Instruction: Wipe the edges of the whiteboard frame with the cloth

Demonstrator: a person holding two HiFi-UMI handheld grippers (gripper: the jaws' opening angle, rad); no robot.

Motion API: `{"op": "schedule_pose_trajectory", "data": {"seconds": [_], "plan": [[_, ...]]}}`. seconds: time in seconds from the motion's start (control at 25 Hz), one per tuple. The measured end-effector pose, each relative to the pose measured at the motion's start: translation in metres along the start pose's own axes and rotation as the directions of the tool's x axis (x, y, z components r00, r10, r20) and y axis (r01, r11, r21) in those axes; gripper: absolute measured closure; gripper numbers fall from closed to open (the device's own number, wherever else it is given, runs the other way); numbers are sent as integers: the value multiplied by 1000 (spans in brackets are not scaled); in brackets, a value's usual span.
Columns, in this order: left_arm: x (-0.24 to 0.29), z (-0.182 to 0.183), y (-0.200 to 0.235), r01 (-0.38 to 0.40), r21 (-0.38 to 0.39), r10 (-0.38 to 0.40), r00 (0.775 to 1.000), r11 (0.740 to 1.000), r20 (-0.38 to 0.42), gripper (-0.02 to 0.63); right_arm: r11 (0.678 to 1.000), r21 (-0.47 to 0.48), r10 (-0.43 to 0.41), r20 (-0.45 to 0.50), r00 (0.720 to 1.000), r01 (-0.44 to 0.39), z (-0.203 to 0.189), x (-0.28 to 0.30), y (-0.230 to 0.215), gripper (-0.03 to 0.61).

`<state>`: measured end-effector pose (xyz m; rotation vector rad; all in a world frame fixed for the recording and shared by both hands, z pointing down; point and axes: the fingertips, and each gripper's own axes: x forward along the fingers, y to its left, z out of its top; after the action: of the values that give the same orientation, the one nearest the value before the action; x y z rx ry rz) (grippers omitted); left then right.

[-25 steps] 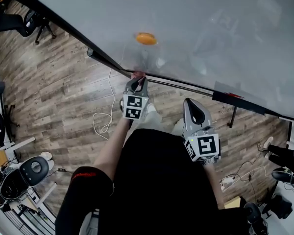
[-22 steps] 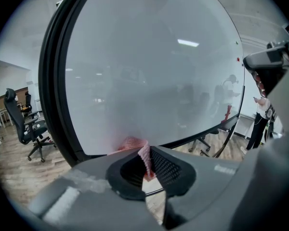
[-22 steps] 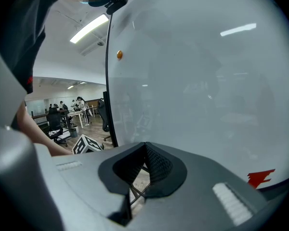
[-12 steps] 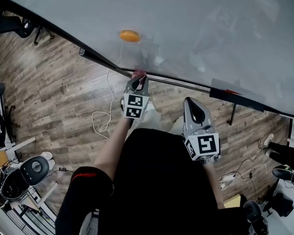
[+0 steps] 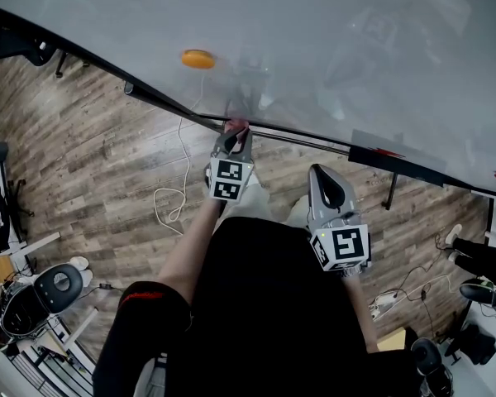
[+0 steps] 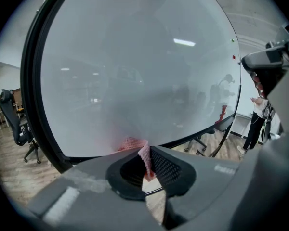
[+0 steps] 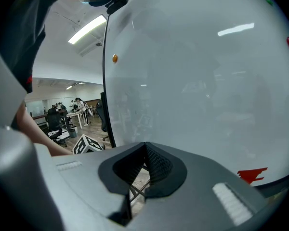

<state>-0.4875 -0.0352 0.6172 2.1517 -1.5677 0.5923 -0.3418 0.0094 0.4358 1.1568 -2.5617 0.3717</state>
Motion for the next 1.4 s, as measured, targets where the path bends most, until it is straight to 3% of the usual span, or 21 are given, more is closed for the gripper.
{"op": "schedule_pose_trajectory", "data": {"seconds": [1.4], "plan": [[20, 14, -69, 41, 27, -41, 999, 999, -5, 597, 1000, 13, -19, -15, 1000, 19, -12, -42, -47, 577]]}}
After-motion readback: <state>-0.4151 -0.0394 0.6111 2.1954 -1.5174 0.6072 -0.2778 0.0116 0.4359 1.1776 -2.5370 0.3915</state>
